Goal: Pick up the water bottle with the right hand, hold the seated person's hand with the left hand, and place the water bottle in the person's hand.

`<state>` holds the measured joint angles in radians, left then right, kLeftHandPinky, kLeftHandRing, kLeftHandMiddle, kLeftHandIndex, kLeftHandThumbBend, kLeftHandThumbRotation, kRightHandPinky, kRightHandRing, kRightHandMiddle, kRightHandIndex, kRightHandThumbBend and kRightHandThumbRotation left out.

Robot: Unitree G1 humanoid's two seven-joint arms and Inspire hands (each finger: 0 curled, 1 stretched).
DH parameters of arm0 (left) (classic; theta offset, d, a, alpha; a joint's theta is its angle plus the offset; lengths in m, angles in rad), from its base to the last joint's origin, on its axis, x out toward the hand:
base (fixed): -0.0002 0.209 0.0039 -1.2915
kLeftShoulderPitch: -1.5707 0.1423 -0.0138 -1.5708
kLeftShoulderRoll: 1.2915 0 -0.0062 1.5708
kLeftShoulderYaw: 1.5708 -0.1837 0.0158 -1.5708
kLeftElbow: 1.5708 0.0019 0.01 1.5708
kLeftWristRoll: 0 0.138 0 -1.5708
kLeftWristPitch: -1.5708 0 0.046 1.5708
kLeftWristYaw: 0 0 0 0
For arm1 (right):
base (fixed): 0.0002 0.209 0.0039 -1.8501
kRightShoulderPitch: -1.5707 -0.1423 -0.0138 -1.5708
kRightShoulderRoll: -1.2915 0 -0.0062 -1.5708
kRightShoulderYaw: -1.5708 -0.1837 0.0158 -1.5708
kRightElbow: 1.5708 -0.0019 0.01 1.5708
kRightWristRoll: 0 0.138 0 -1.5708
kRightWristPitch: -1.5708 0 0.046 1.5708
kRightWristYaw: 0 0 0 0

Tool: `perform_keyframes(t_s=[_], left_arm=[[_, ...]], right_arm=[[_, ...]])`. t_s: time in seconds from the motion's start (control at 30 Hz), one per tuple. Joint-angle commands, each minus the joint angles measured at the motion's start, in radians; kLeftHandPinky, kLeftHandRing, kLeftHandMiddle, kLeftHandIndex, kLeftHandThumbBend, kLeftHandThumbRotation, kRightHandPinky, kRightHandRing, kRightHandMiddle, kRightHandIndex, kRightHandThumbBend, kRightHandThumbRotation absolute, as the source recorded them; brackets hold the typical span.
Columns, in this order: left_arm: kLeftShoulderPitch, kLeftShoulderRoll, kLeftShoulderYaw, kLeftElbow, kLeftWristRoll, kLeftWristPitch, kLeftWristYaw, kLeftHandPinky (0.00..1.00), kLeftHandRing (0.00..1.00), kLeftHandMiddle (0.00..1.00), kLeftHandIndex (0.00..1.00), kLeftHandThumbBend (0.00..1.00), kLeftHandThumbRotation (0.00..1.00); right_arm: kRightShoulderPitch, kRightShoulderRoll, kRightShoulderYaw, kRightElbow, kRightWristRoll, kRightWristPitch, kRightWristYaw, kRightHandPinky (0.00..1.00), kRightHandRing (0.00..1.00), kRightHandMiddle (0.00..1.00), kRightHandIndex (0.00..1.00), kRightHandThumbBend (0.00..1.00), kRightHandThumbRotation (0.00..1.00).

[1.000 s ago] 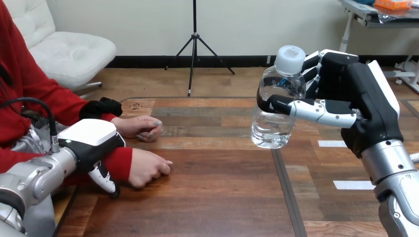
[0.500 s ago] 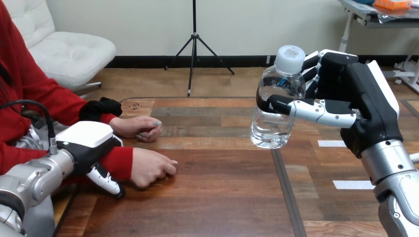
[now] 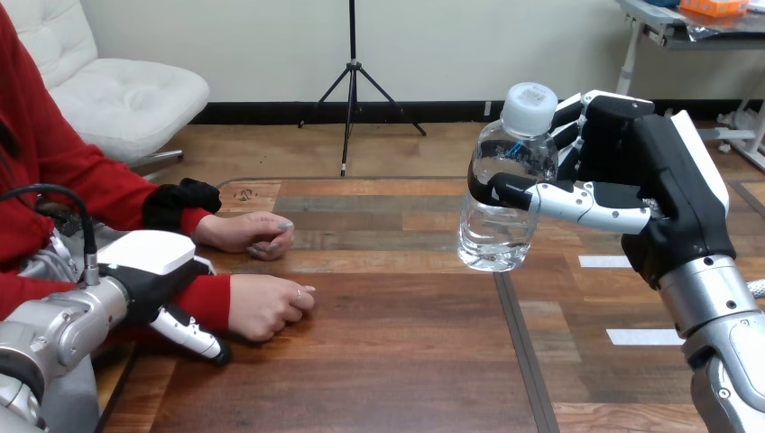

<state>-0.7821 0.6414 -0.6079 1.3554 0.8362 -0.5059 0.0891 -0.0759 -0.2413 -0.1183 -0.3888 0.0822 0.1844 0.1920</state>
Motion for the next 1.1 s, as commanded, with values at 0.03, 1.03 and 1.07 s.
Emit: perform_keyframes(t_s=[0.03, 1.03, 1.07], left_arm=[[-0.004, 0.0, 0.005, 0.014, -0.009, 0.009, -0.019, 0.55, 0.6, 0.65, 0.69, 1.0, 0.57], [0.013, -0.018, 0.035, 0.01, -0.054, -0.065, 0.031, 0.33, 0.38, 0.42, 0.45, 0.85, 0.27], [0.013, -0.018, 0.035, 0.009, -0.054, -0.068, 0.032, 0.33, 0.38, 0.42, 0.45, 0.85, 0.27]], right_arm=[[-0.042, 0.006, -0.006, -0.033, 0.02, -0.004, -0.006, 0.15, 0.21, 0.34, 0.39, 0.77, 0.0], [-0.088, 0.005, 0.017, 0.125, 0.001, -0.091, 0.032, 0.2, 0.26, 0.39, 0.41, 0.81, 0.0], [-0.09, 0.005, 0.018, 0.132, 0.001, -0.095, 0.032, 0.2, 0.26, 0.39, 0.42, 0.81, 0.0]])
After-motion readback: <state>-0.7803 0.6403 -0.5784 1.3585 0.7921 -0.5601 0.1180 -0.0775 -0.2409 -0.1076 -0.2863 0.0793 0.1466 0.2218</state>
